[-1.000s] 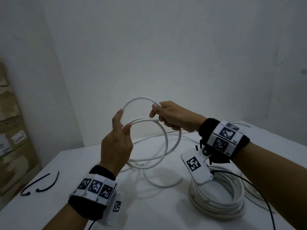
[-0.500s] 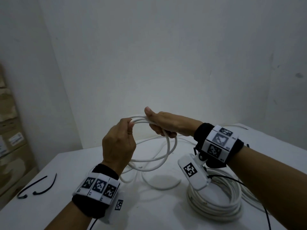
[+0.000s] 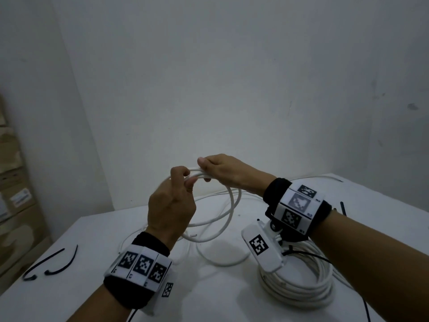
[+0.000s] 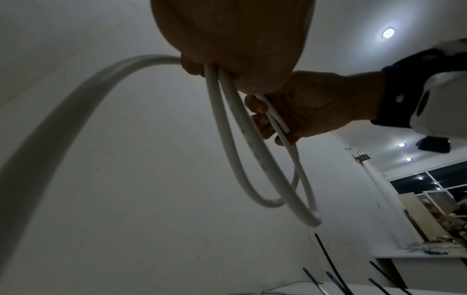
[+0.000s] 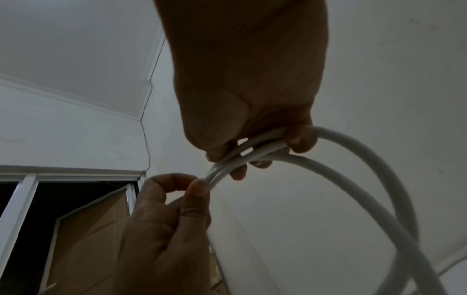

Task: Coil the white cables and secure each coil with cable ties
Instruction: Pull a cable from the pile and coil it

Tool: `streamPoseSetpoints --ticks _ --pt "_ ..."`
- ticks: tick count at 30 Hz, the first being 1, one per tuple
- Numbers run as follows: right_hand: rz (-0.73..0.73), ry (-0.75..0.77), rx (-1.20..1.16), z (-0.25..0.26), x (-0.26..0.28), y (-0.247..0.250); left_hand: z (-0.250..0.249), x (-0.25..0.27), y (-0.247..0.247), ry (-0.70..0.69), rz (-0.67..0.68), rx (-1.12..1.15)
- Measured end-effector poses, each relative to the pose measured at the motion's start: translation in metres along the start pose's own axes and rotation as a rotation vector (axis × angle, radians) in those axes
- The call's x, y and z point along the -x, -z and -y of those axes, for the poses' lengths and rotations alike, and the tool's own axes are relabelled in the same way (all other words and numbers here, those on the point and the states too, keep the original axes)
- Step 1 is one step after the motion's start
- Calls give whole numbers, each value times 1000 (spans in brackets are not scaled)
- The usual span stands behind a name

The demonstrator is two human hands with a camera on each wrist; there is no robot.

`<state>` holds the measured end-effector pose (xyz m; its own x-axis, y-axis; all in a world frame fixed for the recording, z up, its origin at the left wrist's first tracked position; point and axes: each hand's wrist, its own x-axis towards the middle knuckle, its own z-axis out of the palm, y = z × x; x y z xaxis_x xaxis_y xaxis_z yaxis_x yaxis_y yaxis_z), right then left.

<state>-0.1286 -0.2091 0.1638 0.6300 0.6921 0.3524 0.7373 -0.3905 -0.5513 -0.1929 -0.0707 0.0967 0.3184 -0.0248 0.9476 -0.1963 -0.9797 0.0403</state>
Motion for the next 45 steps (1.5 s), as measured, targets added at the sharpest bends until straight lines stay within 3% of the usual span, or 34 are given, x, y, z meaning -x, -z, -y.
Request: streamPoseSetpoints --ticks 4,8,10,15,17,20,25,28,31,34,37,39,42,45 --pt "-18 -21 49 3 0 -7 -5 3 -3 16 -20 -13" --pt "11 -42 -127 -1 1 -11 -6 -2 0 76 22 -68" --pt "-6 -20 -107 0 1 -9 -4 -2 0 91 26 -109" --pt "26 -17 -64 -2 -4 -3 2 -10 11 -17 114 -373" --pt "62 -27 -122 -4 -5 -1 5 -21 17 49 264 -153" --pt "84 -1 -103 -6 -8 1 -1 -33 24 425 639 415" --pt "-4 82 -90 -10 -9 -6 1 -42 35 857 855 990" --pt "-158 136 -81 -11 -14 -9 -1 -41 33 986 791 1128" --pt "-247 149 -252 -8 -17 -8 -5 -39 28 973 625 1100" --pt "-182 64 -559 -20 -11 -5 1 -42 30 1027 478 1123" --pt "-15 -107 -911 -37 3 -13 15 -44 32 1105 349 1179" --pt "-26 -203 -1090 -38 8 -26 17 -42 29 1124 327 1178" --pt "-228 -249 -1012 -30 7 -39 11 -36 24 1134 299 1158" --pt "-268 -228 -814 -25 3 -41 11 -39 25 1138 258 1160"
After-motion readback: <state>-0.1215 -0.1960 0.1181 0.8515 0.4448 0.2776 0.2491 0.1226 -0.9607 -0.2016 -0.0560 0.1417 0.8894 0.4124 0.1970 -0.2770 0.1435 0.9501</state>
